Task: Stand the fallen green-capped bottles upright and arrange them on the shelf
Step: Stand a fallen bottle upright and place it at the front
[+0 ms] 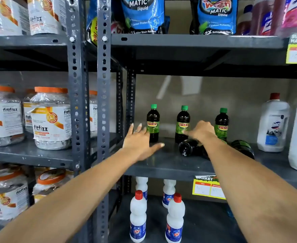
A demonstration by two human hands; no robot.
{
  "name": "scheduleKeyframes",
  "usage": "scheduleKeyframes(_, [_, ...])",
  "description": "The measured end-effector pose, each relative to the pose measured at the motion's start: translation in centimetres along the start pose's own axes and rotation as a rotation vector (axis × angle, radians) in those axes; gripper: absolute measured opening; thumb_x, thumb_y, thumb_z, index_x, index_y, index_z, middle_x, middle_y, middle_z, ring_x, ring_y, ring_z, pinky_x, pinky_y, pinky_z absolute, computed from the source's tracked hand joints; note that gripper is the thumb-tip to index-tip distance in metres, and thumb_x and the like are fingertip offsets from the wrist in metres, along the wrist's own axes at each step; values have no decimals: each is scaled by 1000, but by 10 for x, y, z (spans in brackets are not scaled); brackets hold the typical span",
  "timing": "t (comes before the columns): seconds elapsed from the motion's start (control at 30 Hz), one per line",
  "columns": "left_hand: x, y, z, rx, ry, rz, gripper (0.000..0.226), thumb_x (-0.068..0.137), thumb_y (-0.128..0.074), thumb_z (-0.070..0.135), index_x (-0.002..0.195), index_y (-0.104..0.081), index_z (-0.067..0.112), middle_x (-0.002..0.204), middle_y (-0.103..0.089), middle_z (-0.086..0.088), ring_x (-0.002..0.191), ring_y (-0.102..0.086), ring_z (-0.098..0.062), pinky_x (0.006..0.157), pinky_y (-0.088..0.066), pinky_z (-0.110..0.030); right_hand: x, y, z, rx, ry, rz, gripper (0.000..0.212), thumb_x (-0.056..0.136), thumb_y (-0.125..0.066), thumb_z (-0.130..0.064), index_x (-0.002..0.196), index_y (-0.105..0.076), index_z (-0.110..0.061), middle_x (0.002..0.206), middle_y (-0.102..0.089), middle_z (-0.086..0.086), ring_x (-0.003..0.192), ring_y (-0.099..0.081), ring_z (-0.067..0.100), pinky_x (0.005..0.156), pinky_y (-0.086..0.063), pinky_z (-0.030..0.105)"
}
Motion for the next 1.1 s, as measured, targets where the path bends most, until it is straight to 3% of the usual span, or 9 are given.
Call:
scheduleKeyframes(0.1, [-22,-27,-5,-23,8,-126,95,86,-17,78,142,-42,5,154,-33,-13,146,-12,-25,117,1,-45,-4,-16,5,-68,-24,-55,58,63,-77,-64,68,-49,-14,86,-65,11,81,-72,33,76,-60,41])
scheduleKeyframes(0.2, [-41,-48,-19,-196,115,-161,88,85,-19,78,132,-54,13,146,-45,-12,132,-41,-31,106,-35,-43,-7,-26,5,-71,-79,-94,64,67,-71,-67,93,-61,-10,90,-63,11,84,-72,33,75,-60,39])
scheduleKeyframes(0.3, [-52,-45,-21,-155,84,-1,89,82,-14,80,130,-56,18,138,-55,-4,120,-54,-26,91,-47,-37,-7,-36,14,23,-215,-238,70,75,-69,-58,123,-57,-7,119,-63,13,67,-71,31,47,-53,24])
scheduleKeyframes(0.37, [-56,-44,-21,-114,54,55,102,75,-2,85,135,-53,20,143,-51,-2,125,-52,-25,92,-47,-36,-6,-44,18,125,-264,-293,67,78,-70,-49,128,-55,-7,134,-58,14,59,-71,34,43,-53,27])
scheduleKeyframes(0.53, [-57,-44,-22,-70,45,72,126,57,8,95,136,-51,19,143,-51,-2,125,-52,-25,89,-50,-37,-9,-53,27,386,-312,-298,61,82,-69,-39,128,-53,-2,141,-50,18,81,-68,42,75,-61,46])
scheduleKeyframes(0.63, [-55,-46,-21,-54,-17,-20,130,50,-6,101,141,-43,16,148,-44,-2,130,-46,-24,97,-46,-40,-14,-54,33,574,-331,-234,64,76,-76,-36,123,-53,1,128,-57,16,69,-61,34,64,-61,49])
scheduleKeyframes(0.83, [-55,-50,-23,-62,-42,-213,127,55,-30,98,151,-24,15,158,-26,-1,139,-33,-26,107,-33,-42,-29,-60,35,886,-272,-79,95,53,-83,-43,129,-39,-7,123,-55,14,109,-61,38,47,-58,49])
scheduleKeyframes(0.93, [-54,-49,-24,-79,-27,-265,127,56,-37,97,152,-20,15,159,-21,-1,141,-29,-27,109,-30,-42,-42,-62,16,897,-143,-113,75,67,-82,-38,122,-40,-10,117,-57,10,98,-66,30,57,-61,46])
scheduleKeyframes(1.1, [-52,-54,-29,-106,-23,-367,133,55,-44,96,154,-8,14,162,-6,-3,147,-12,-22,116,-13,-41,-36,-82,-2,790,105,-221,77,52,-82,-58,117,-56,-27,110,-72,-3,100,-69,19,85,-58,46])
Point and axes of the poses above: each hand's wrist, its own x-axis towards the middle knuckle, its own y-axis out of the back of the hand, z = x × y, the point moved 8 cm from there along x, towards the middle knuckle
